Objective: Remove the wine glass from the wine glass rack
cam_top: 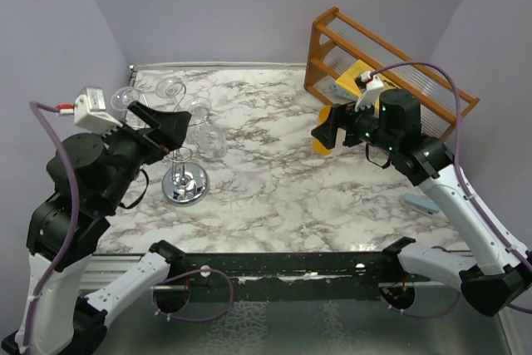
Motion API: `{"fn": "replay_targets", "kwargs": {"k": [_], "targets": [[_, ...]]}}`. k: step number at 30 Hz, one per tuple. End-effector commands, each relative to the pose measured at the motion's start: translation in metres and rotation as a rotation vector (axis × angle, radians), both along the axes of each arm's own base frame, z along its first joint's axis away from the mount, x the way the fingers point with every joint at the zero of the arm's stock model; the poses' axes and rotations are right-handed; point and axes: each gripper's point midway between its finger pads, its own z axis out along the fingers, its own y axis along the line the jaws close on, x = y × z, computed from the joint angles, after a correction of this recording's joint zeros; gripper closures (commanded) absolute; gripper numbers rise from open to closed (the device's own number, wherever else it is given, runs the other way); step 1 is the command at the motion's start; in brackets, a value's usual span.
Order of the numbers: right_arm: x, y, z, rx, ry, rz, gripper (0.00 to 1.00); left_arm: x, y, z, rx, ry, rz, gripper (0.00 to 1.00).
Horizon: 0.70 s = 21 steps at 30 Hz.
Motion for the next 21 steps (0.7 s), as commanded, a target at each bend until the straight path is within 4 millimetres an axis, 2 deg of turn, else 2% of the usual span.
{"fn": "replay_targets", "kwargs": {"k": [1,11,16,21], "targets": [[-0.003,0.001,0.005,0.009,-0.060,0.038,0.09,0.022,0.000,-0.014,0.132,0.081,0.038,0.05],[-0.013,-0.005,-0.002,0.018,-0.099,0.040,0.08,0.060,-0.019,-0.029,0.188,0.174,0.050,0.08],[-0.011,-0.007,-0.001,0.016,-0.109,0.023,0.08,0.069,-0.010,-0.034,0.137,0.174,0.143,0.17],[-0.010,-0.010,0.004,0.024,-0.126,-0.001,0.08,0.073,-0.001,-0.037,0.102,0.159,0.213,0.19]]}}
